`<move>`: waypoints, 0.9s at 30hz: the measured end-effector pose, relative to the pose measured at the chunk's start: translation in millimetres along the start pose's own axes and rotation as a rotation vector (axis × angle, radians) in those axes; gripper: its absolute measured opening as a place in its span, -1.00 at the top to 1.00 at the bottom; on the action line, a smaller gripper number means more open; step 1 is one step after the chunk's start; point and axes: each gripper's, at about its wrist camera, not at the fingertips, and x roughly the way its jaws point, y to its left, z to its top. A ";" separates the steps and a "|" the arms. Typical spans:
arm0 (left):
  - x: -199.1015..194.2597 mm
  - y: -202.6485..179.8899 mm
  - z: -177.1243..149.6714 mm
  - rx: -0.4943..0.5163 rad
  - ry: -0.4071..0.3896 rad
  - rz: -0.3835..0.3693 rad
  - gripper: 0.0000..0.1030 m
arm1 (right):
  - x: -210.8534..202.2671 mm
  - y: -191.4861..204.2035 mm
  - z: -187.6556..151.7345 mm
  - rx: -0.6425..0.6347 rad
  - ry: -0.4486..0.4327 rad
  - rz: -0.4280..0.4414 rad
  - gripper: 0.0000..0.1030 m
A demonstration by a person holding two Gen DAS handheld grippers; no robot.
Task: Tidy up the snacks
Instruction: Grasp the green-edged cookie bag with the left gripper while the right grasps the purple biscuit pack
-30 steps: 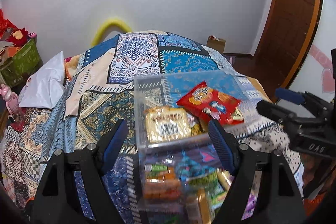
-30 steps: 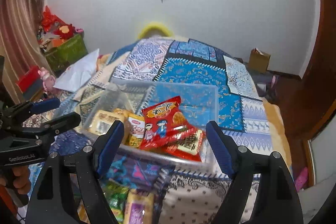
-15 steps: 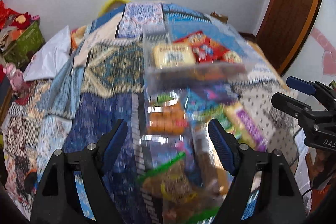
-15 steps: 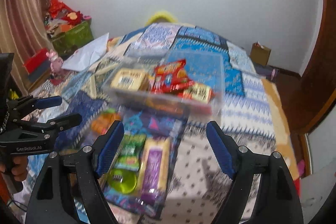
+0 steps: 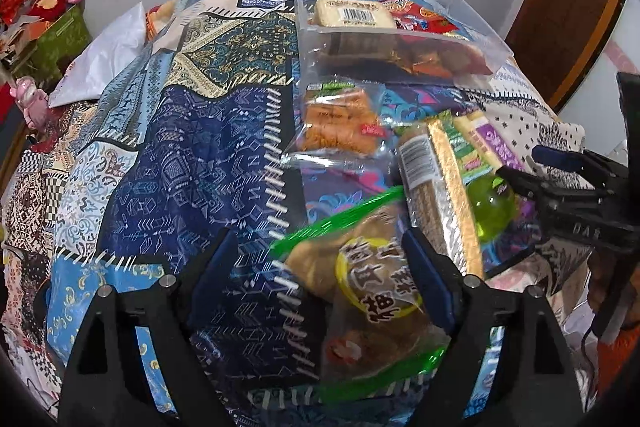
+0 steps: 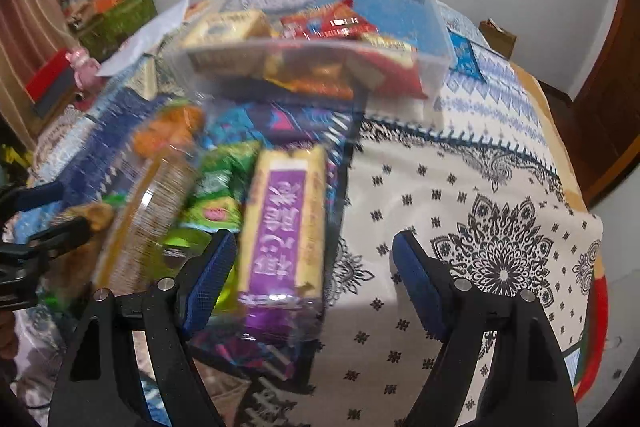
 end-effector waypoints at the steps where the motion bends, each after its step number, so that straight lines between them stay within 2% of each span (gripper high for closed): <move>1: 1.8 0.8 -2.8 -0.003 0.008 -0.007 -0.66 | 0.2 -2.7 -0.7 0.015 -0.002 0.010 -0.52; 5: 10.6 3.2 -11.2 -0.036 0.046 -0.060 -0.68 | -0.2 -7.5 -2.2 0.040 -0.009 0.028 -0.50; 7: 14.7 1.6 -13.9 -0.046 0.054 -0.064 -0.68 | 1.3 -5.7 -2.1 0.035 -0.001 0.049 -0.37; 8: 16.5 0.8 -15.1 -0.049 0.054 -0.064 -0.66 | 2.1 -4.4 -1.9 0.031 0.002 0.058 -0.24; 10: 19.7 -0.9 -17.8 -0.051 0.055 -0.054 -0.48 | 3.6 -0.6 -1.0 0.021 0.005 0.070 -0.01; 11: 20.9 -1.7 -18.7 -0.047 0.055 -0.035 -0.34 | 5.6 1.2 -1.4 0.014 0.014 0.075 0.17; 12: 20.5 -1.8 -19.2 -0.043 0.048 -0.021 -0.17 | 6.6 3.2 -1.9 0.009 0.018 0.074 0.18; 15: 15.0 3.4 -15.3 -0.046 0.031 -0.031 0.09 | 4.9 4.6 -3.5 0.009 0.001 0.070 0.18; 27: -13.7 3.5 22.8 -0.051 -0.087 -0.051 0.11 | -26.2 -7.7 5.5 0.045 -0.093 0.072 0.19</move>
